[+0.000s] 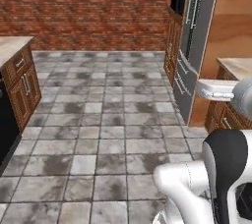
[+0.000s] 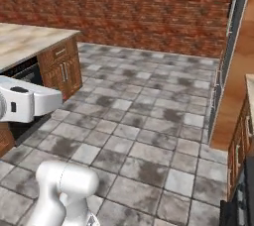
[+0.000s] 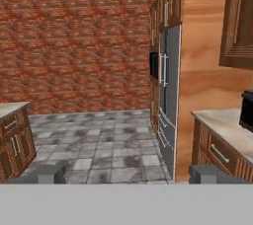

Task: Grab the spray bottle from the cabinet, then place it next to the cutting board for sanitizing. Then grab the dish brush from the countertop next to the sink and place it next to the cutting board.

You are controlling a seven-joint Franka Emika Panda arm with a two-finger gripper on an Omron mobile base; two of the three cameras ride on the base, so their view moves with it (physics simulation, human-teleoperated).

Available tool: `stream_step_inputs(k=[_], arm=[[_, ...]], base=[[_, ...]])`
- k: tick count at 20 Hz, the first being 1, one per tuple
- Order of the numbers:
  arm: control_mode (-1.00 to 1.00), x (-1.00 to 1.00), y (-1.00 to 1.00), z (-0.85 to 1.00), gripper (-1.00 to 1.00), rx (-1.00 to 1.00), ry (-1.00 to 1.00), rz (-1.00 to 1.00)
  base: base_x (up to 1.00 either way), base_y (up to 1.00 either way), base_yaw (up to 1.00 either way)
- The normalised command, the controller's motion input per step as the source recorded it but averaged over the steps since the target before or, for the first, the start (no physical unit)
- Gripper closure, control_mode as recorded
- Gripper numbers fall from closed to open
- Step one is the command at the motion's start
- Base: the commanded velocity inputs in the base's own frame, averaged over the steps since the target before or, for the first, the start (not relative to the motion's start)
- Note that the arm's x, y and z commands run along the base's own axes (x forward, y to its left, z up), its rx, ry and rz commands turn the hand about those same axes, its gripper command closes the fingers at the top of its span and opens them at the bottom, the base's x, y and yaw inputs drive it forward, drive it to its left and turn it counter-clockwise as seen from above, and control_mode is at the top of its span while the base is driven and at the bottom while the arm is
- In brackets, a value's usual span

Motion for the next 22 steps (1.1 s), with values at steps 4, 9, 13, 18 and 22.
stream_step_inputs(k=[4,9,13,18,22], arm=[[1.0,0.0,0.0,0.0,-1.0,0.0,0.0,0.0],[1.0,0.0,0.0,0.0,-1.0,0.0,0.0,0.0],[1.0,0.0,0.0,0.0,-1.0,0.0,0.0,0.0],[1.0,0.0,0.0,0.0,-1.0,0.0,0.0,0.0],[1.0,0.0,0.0,0.0,-1.0,0.0,0.0,0.0]], base=[[0.0,0.06,1.0],[0.0,0.0,1.0],[0.1,0.0,1.0],[0.96,0.1,0.76],[0.97,0.49,0.69]])
